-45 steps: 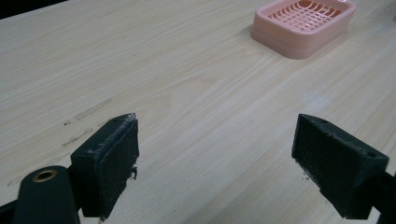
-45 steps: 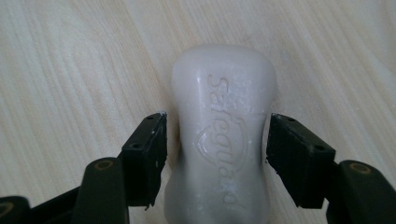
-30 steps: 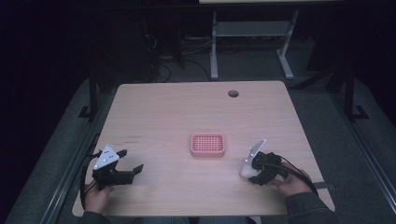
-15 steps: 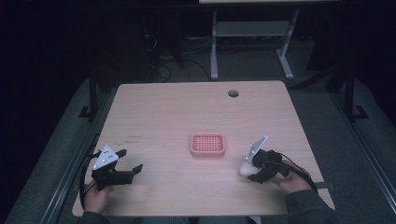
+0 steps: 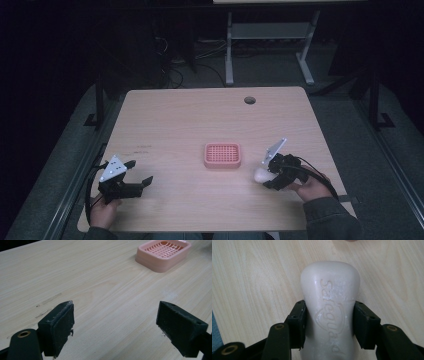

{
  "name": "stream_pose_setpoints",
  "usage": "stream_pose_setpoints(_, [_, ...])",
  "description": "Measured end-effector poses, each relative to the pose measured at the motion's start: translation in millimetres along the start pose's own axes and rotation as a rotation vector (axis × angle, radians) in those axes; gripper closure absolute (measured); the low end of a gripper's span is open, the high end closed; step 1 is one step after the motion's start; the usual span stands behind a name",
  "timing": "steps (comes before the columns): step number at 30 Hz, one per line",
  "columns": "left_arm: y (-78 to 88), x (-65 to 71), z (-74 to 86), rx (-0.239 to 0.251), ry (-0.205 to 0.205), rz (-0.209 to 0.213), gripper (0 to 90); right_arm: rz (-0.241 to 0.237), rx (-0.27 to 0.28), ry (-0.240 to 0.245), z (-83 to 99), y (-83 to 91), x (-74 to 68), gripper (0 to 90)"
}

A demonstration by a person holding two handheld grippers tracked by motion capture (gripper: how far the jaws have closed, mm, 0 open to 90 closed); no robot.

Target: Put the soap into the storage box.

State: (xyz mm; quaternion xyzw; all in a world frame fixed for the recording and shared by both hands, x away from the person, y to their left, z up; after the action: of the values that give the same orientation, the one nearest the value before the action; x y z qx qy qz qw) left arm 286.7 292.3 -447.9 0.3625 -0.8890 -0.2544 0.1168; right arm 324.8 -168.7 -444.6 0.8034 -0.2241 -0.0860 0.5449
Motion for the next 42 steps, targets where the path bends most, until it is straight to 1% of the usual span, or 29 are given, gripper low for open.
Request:
stream_pose_setpoints(4, [-0.2,0.1,0.0,0.002,0.004,0.000,14.5,-0.009,0.013,-0.003,-4.3,1.3,3.5,48.9])
stream_pose_setpoints(7, [-0.2,0.2,-0.3,0.011,0.007,0.002,14.5,-0.009,0.011,-0.006,-6.1,1.9,4.9,48.9])
stream_pose_setpoints(8, [-0.1,-0.1,-0.6,0.011,0.003,0.001,14.5,-0.010,0.014,-0.002,-7.5,1.9,6.0,48.9])
stream_pose_setpoints(9, [-0.1,0.5,-0.3,0.004,0.009,0.001,14.5,-0.012,0.014,0.000,-9.6,2.4,7.2,48.9])
stream_pose_setpoints(12, [-0.9,0.4,-0.1,0.009,0.012,0.002,14.5,-0.014,0.016,0.002,-12.2,2.9,8.7,48.9])
stream_pose_setpoints(16, [-0.7,0.3,-0.2,0.009,0.011,0.002,14.5,-0.016,0.020,0.005,-18.4,4.0,12.4,48.9])
stream_pose_setpoints(17, [-0.5,0.1,0.0,0.008,0.012,0.002,14.5,-0.015,0.020,0.008,-22.3,4.6,14.5,48.9])
stream_pose_setpoints(20, [-0.2,-0.4,0.0,0.004,0.010,0.000,14.5,-0.015,0.020,0.009,-25.4,5.2,15.9,48.9])
stream_pose_setpoints(21, [-0.1,-0.6,0.0,0.002,0.011,0.000,14.5,-0.019,0.018,0.014,-29.5,5.3,17.5,48.9])
stream_pose_setpoints(26, [-0.1,-0.6,0.0,0.002,0.010,0.000,14.5,-0.016,0.015,0.024,-37.2,4.3,21.8,48.8])
stream_pose_setpoints(31, [-0.5,-1.1,-0.1,0.006,0.017,0.000,14.5,-0.012,0.013,0.027,-44.0,4.9,25.3,48.8])
stream_pose_setpoints(33, [-0.9,-0.8,0.1,0.007,0.016,0.001,14.5,-0.017,0.024,0.028,-48.8,5.9,28.0,48.9])
stream_pose_setpoints(42, [-1.1,-1.0,-0.1,0.008,0.016,0.002,14.5,-0.019,0.024,0.039,-60.5,8.1,32.3,48.9])
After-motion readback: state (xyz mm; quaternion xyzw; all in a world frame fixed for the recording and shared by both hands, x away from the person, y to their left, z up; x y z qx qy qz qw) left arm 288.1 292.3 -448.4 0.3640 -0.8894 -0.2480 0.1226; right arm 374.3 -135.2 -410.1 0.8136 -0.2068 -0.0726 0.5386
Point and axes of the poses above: each handheld gripper's, and its own axes: y roughly backward along the jaws, z roughly out of its underside, x roughly to its right, the point moved 3 cm from there along -y, roughly forward along the jaws, and after that the axes turned 7 degrees about z, right-handed, at the moved point
